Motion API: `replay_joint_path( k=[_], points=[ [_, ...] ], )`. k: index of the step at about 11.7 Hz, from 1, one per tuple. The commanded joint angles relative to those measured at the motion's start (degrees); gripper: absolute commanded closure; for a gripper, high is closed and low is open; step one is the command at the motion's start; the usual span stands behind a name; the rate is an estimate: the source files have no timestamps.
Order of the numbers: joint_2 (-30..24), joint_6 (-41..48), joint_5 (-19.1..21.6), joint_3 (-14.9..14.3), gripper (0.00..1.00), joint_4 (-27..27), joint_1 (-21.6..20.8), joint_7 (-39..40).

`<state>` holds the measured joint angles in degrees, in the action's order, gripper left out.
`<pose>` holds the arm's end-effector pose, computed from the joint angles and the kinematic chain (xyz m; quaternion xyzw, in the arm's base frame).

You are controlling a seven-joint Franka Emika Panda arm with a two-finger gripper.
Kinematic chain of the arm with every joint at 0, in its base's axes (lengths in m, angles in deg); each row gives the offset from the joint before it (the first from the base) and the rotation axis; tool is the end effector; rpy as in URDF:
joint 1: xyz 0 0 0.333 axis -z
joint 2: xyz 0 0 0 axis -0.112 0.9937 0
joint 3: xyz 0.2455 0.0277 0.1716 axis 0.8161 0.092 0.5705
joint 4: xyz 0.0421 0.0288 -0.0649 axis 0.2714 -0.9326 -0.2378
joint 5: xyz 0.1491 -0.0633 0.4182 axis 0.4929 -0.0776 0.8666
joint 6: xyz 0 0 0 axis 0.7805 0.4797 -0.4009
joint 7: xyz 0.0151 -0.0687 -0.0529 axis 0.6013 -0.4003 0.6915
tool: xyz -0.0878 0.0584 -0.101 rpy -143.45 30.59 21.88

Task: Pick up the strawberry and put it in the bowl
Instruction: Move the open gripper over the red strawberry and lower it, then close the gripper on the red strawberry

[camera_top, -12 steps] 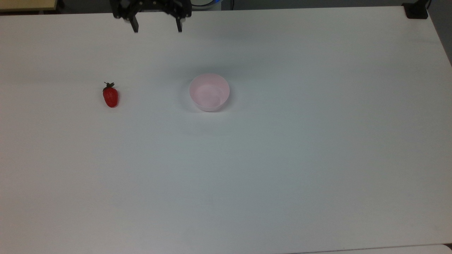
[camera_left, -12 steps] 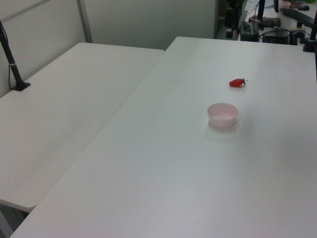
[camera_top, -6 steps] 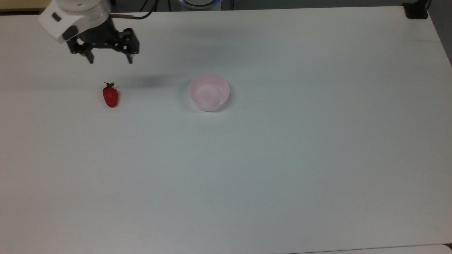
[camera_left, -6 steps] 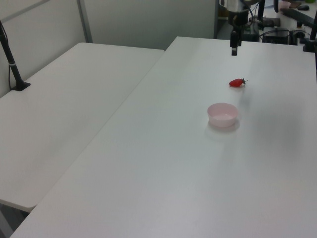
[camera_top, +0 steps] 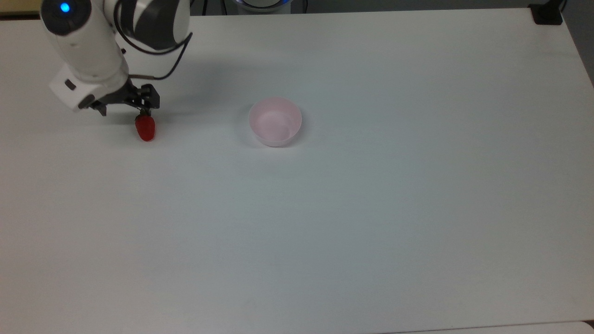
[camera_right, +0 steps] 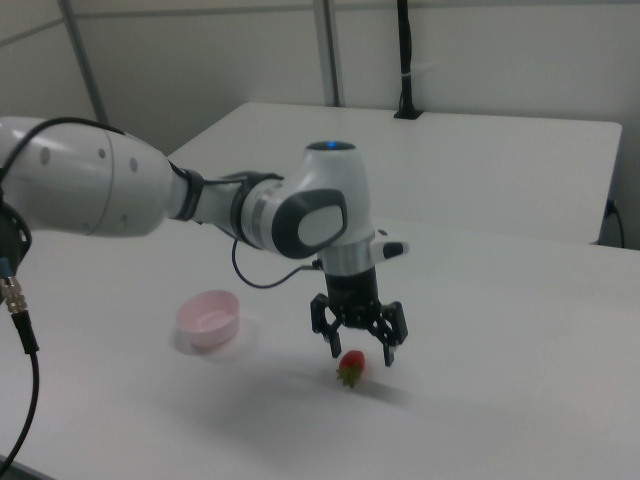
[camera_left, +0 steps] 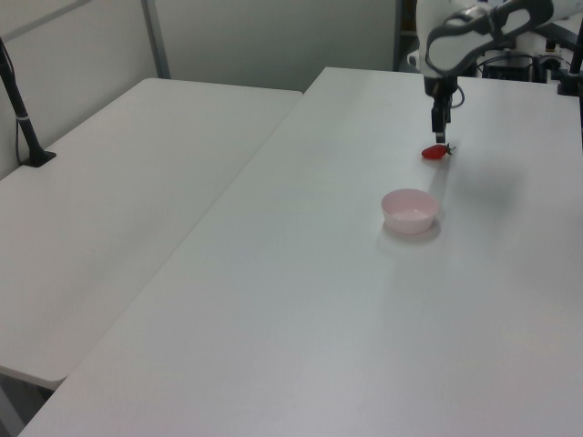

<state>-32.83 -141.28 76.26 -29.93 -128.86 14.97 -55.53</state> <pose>0.6296 -0.2538 0.2558 0.9944 0.0477 -0.0680 0.0647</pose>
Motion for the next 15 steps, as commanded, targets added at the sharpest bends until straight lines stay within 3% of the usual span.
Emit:
replay_joint_path(
  k=[1,7,13,15],
  points=[
    [0.5,-5.7,-1.1,-0.4,0.03,-4.6,-1.1,0.3],
    [0.9,-7.4,-0.8,0.0,0.11,-3.9,-1.6,-1.8],
    [0.9,-7.3,-0.8,0.2,0.49,-3.4,-2.8,-1.5],
    [0.9,-7.1,-0.8,0.2,0.57,-3.4,-2.8,-1.4]
  ],
)
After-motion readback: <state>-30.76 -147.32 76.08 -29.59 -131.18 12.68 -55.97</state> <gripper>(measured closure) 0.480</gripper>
